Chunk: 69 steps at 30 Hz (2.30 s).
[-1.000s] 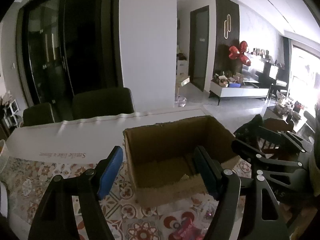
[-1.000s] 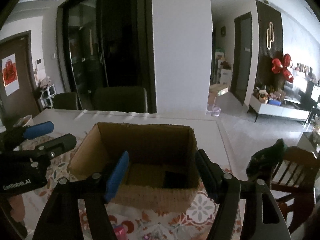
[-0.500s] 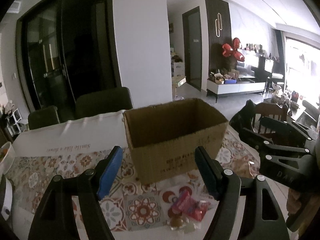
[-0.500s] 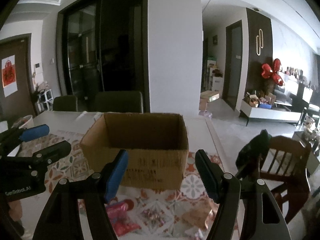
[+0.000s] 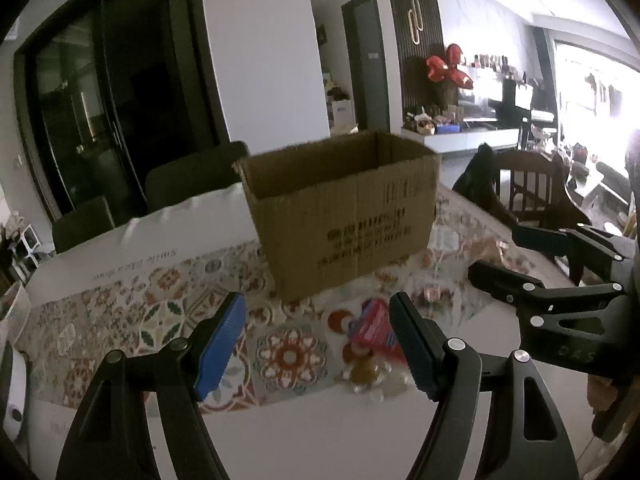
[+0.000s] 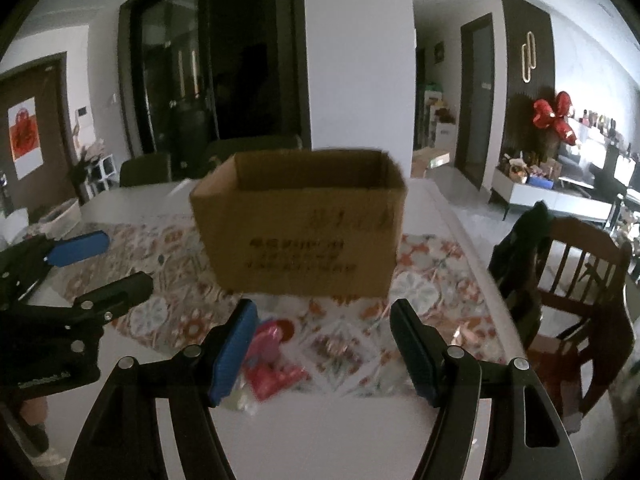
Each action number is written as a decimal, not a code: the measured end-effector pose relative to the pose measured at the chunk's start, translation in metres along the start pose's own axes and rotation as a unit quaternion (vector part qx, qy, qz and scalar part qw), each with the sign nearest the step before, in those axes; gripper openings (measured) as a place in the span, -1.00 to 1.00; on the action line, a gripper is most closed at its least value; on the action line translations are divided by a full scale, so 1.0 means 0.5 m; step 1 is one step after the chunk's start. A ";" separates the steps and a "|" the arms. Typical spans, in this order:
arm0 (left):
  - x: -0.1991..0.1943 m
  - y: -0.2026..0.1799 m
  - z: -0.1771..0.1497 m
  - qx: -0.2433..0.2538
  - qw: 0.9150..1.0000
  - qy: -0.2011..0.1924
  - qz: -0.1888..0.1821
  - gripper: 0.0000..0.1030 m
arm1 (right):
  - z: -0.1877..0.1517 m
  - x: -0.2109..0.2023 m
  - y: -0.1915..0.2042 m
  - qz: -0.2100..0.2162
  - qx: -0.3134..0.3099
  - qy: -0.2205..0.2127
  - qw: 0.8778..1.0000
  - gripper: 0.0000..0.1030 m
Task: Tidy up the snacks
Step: 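Withdraw both tools from the box toward the remaining snacks, then grasp the small white candy with the right gripper while the left gripper grasps the gold candy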
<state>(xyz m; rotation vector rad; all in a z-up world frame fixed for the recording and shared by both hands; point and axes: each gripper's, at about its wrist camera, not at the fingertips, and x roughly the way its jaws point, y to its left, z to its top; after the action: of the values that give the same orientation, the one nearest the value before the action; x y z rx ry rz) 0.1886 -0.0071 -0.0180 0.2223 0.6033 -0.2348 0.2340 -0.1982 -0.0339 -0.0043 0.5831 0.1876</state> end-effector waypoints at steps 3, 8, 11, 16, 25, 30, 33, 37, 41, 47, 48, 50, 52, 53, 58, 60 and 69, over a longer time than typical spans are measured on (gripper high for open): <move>0.004 0.007 -0.029 -0.001 1.000 0.007 -0.002 0.43 | -0.022 0.008 0.021 0.018 -0.010 0.016 1.000 0.35; 0.022 0.014 -0.070 0.001 0.999 0.032 -0.007 0.42 | -0.059 0.029 0.060 0.046 -0.029 0.044 0.998 0.35; 0.032 0.021 -0.090 0.003 0.999 0.044 -0.001 0.41 | -0.077 0.047 0.080 0.066 -0.041 0.063 0.995 0.34; 0.048 0.034 -0.124 -0.010 0.998 0.063 0.005 0.41 | -0.099 0.077 0.099 0.090 -0.045 0.091 0.991 0.20; 0.073 0.060 -0.167 -0.039 0.995 0.092 0.005 0.41 | -0.131 0.141 0.130 0.136 -0.038 0.148 0.979 -0.05; 0.087 0.065 -0.179 -0.046 0.994 0.103 0.004 0.41 | -0.141 0.168 0.134 0.130 -0.037 0.161 0.978 -0.05; 0.092 0.066 -0.182 -0.050 0.993 0.105 0.002 0.41 | -0.146 0.183 0.140 0.129 -0.041 0.169 0.976 -0.06; 0.096 0.065 -0.183 -0.053 0.993 0.107 -0.001 0.41 | -0.148 0.193 0.143 0.122 -0.048 0.167 0.977 -0.11; 0.103 0.064 -0.181 -0.057 0.992 0.110 -0.004 0.41 | -0.149 0.202 0.141 0.117 -0.050 0.166 0.978 -0.14; 0.107 0.059 -0.176 -0.058 0.992 0.109 -0.005 0.41 | -0.147 0.209 0.132 0.113 -0.046 0.163 0.979 -0.59; 0.108 0.057 -0.175 -0.058 0.992 0.109 -0.006 0.41 | -0.147 0.209 0.130 0.116 -0.043 0.164 0.979 -0.69; 0.111 0.053 -0.172 -0.058 0.992 0.109 -0.012 0.41 | -0.149 0.208 0.127 0.121 -0.037 0.163 0.978 -0.74; 0.114 0.049 -0.170 -0.058 0.992 0.108 -0.017 0.41 | -0.150 0.205 0.127 0.121 -0.038 0.159 0.979 -0.76; 0.115 0.047 -0.169 -0.058 0.992 0.107 -0.020 0.41 | -0.151 0.202 0.126 0.120 -0.038 0.156 0.980 -0.76; 0.126 0.032 -0.159 -0.047 0.993 0.100 -0.044 0.41 | -0.150 0.183 0.114 0.118 -0.029 0.147 0.982 -0.76; 0.132 0.024 -0.155 -0.037 0.993 0.096 -0.053 0.41 | -0.146 0.169 0.108 0.111 -0.027 0.137 0.984 -0.76; 0.176 -0.008 -0.136 -0.034 0.991 0.099 -0.087 0.32 | -0.135 0.124 0.082 0.078 -0.014 0.101 0.992 -0.76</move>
<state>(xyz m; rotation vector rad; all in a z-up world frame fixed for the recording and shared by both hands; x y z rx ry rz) 0.2217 -0.0056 -0.1244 0.1281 0.8284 -0.3629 0.2406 -0.1510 -0.1224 -0.0056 0.7836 0.3498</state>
